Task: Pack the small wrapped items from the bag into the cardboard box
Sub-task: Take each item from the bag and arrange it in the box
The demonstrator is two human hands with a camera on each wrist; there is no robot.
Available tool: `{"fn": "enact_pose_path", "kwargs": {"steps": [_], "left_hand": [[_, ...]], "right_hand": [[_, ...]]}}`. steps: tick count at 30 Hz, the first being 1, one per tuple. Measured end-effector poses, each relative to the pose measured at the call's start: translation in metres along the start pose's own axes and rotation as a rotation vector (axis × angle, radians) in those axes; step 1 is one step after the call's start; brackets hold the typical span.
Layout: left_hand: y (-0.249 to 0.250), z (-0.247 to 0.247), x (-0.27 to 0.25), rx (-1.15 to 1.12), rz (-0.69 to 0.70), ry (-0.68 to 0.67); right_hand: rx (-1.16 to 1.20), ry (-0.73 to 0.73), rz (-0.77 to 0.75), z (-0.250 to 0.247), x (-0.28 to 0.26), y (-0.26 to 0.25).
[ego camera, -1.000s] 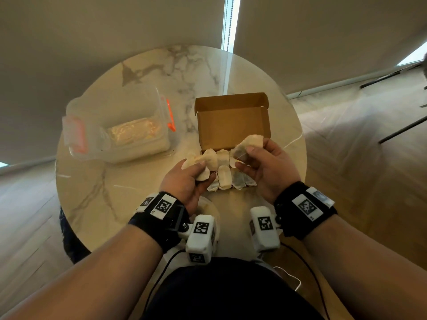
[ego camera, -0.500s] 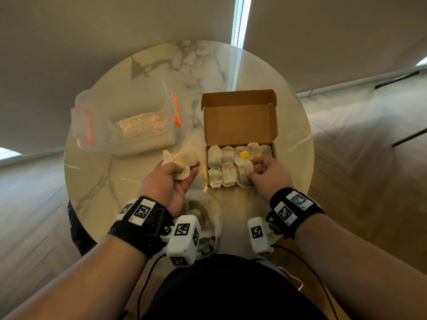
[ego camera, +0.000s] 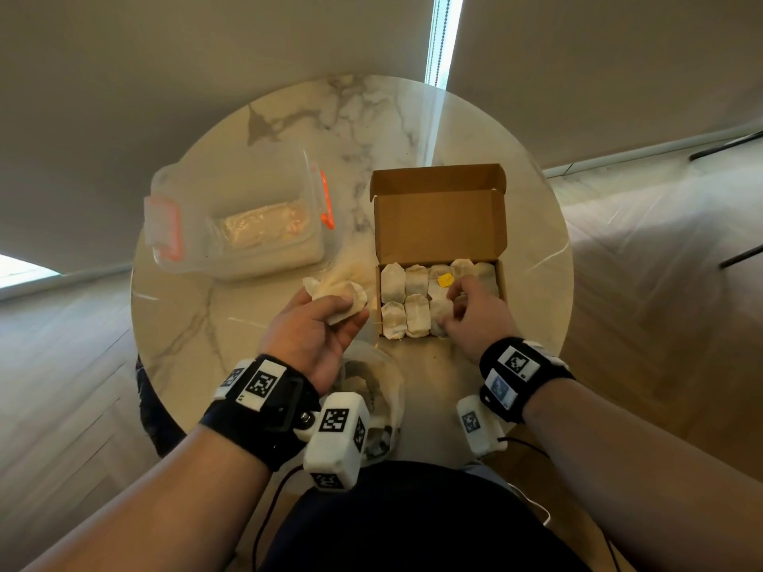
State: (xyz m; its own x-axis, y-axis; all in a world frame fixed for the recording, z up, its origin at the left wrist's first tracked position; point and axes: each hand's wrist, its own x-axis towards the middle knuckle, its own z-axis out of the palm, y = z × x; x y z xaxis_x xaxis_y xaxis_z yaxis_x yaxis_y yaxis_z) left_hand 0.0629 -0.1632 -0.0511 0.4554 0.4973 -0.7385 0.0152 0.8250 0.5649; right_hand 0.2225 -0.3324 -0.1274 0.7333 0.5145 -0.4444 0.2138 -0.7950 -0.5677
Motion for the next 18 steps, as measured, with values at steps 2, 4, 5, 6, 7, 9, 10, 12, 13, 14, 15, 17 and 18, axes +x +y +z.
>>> {"fn": "enact_pose_path", "kwargs": {"steps": [2, 4, 5, 6, 7, 9, 10, 12, 13, 14, 15, 17, 18], "left_hand": [[-0.005, 0.005, -0.001, -0.019, -0.026, 0.008], [-0.01, 0.01, -0.002, -0.026, -0.044, -0.006], [-0.012, 0.012, -0.002, -0.017, -0.05, -0.019], [-0.015, 0.015, -0.003, 0.007, -0.052, -0.027], [-0.017, 0.017, -0.003, 0.047, -0.05, -0.029], [-0.023, 0.022, -0.004, 0.127, -0.033, -0.03], [-0.025, 0.025, -0.005, 0.145, -0.025, -0.037], [-0.028, 0.03, -0.004, 0.15, -0.017, -0.058], [-0.03, 0.034, -0.004, 0.153, -0.015, -0.07], [-0.032, 0.037, -0.004, 0.16, -0.013, -0.085], [-0.033, 0.042, -0.005, 0.165, -0.011, -0.099], [-0.037, 0.051, -0.008, 0.172, -0.012, -0.128], [-0.039, 0.055, -0.009, 0.179, -0.017, -0.143]], "right_hand": [[-0.061, 0.043, -0.073, 0.002, 0.0, 0.002], [-0.112, 0.082, -0.136, 0.003, 0.0, 0.006], [-0.15, 0.076, -0.159, 0.004, 0.0, 0.008], [-0.194, 0.047, -0.169, 0.005, 0.0, 0.009], [-0.237, 0.009, -0.166, 0.005, 0.001, 0.011], [-0.263, -0.049, -0.151, 0.002, 0.001, 0.011], [-0.248, -0.057, -0.162, -0.002, -0.001, 0.007], [-0.144, -0.074, -0.226, -0.013, -0.007, -0.002], [-0.024, -0.097, -0.252, -0.02, -0.012, -0.009], [0.134, -0.126, -0.254, -0.028, -0.018, -0.016], [0.299, -0.156, -0.238, -0.037, -0.024, -0.024], [0.503, -0.208, -0.208, -0.048, -0.032, -0.033], [0.553, -0.217, -0.194, -0.051, -0.033, -0.034]]}}
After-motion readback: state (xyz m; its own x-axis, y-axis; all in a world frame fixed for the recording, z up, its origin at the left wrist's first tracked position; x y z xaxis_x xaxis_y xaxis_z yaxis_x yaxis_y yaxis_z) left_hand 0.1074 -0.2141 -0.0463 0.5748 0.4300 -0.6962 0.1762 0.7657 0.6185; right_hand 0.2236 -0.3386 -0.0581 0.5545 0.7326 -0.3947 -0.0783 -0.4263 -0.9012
